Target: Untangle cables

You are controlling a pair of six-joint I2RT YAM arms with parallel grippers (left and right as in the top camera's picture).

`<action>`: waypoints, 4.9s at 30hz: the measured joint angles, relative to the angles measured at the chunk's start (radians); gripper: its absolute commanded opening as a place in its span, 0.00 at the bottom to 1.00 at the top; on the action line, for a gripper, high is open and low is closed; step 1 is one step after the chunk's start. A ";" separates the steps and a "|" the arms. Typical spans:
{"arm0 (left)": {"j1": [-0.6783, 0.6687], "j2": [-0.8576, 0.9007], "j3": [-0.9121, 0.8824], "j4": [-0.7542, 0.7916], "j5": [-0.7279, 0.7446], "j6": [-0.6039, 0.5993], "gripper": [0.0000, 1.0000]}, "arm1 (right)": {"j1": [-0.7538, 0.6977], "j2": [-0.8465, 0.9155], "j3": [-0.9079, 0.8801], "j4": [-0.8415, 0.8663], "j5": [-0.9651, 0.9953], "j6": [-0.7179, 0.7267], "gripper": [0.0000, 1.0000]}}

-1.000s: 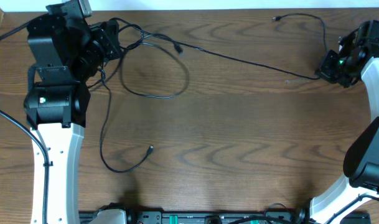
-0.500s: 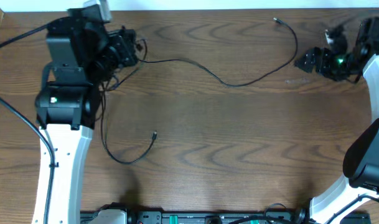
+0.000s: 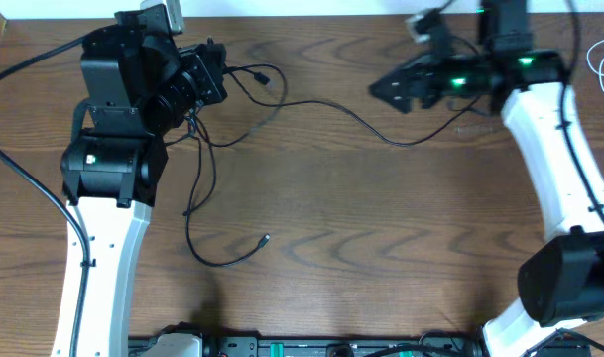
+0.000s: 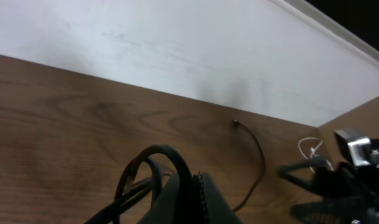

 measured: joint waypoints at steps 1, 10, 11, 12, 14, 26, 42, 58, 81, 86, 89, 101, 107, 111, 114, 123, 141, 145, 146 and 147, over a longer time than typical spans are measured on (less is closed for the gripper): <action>0.000 0.000 0.000 0.000 0.011 -0.005 0.07 | 0.047 0.000 0.000 0.045 -0.004 0.015 0.89; 0.000 0.000 0.000 0.000 0.087 -0.034 0.07 | 0.219 0.022 0.000 0.222 0.018 0.091 0.87; 0.000 0.000 0.000 0.000 0.092 -0.038 0.07 | 0.236 0.028 0.000 0.225 0.033 0.095 0.88; 0.000 0.000 0.000 0.000 0.097 -0.048 0.07 | 0.253 0.038 0.000 0.229 0.049 0.100 0.88; 0.000 0.000 0.000 0.000 0.107 -0.069 0.07 | 0.280 0.055 0.000 0.246 0.088 0.123 0.89; 0.000 0.000 0.000 0.004 0.186 -0.214 0.08 | 0.354 0.187 0.000 0.410 0.309 0.339 0.87; 0.000 -0.006 0.000 0.008 0.245 -0.357 0.07 | 0.357 0.284 0.001 0.713 0.483 0.629 0.73; 0.008 -0.011 0.000 -0.028 0.099 -0.268 0.08 | 0.244 0.344 0.003 0.396 0.590 0.594 0.01; 0.196 0.070 0.000 -0.191 -0.489 0.008 0.07 | -0.389 0.046 0.003 0.026 0.655 0.407 0.01; 0.200 0.070 0.000 -0.199 -0.492 0.027 0.07 | -0.427 0.046 0.003 0.048 0.593 0.373 0.01; 0.200 0.070 0.000 -0.200 -0.489 0.029 0.07 | -0.428 0.041 0.007 0.064 0.556 0.351 0.01; 0.200 0.070 0.000 -0.203 -0.430 0.031 0.07 | -0.596 -0.096 0.418 0.089 0.580 0.372 0.01; 0.200 0.069 0.000 -0.203 -0.428 0.031 0.07 | -0.737 -0.118 0.467 0.137 0.624 0.386 0.01; 0.199 0.070 0.000 -0.203 -0.422 0.031 0.08 | -0.768 -0.027 0.467 0.153 0.637 0.386 0.01; 0.192 0.069 0.000 -0.206 -0.420 0.031 0.07 | -0.770 0.061 0.466 0.178 0.671 0.386 0.22; 0.099 0.070 0.000 -0.206 -0.415 0.032 0.07 | -0.778 0.305 0.450 0.088 0.764 0.387 0.99; -0.012 0.070 0.000 -0.171 -0.406 0.050 0.07 | -0.676 0.310 0.450 -0.267 0.555 0.161 0.99; -0.038 0.069 -0.003 -0.030 -0.267 0.077 0.07 | -0.595 0.309 0.450 -0.311 0.391 0.054 0.99; -0.046 0.070 -0.003 0.028 -0.215 0.079 0.07 | -0.566 0.310 0.450 -0.316 0.361 0.038 0.99; -0.055 0.072 -0.003 0.074 -0.161 0.081 0.07 | -0.537 0.309 0.450 -0.317 0.336 0.026 0.99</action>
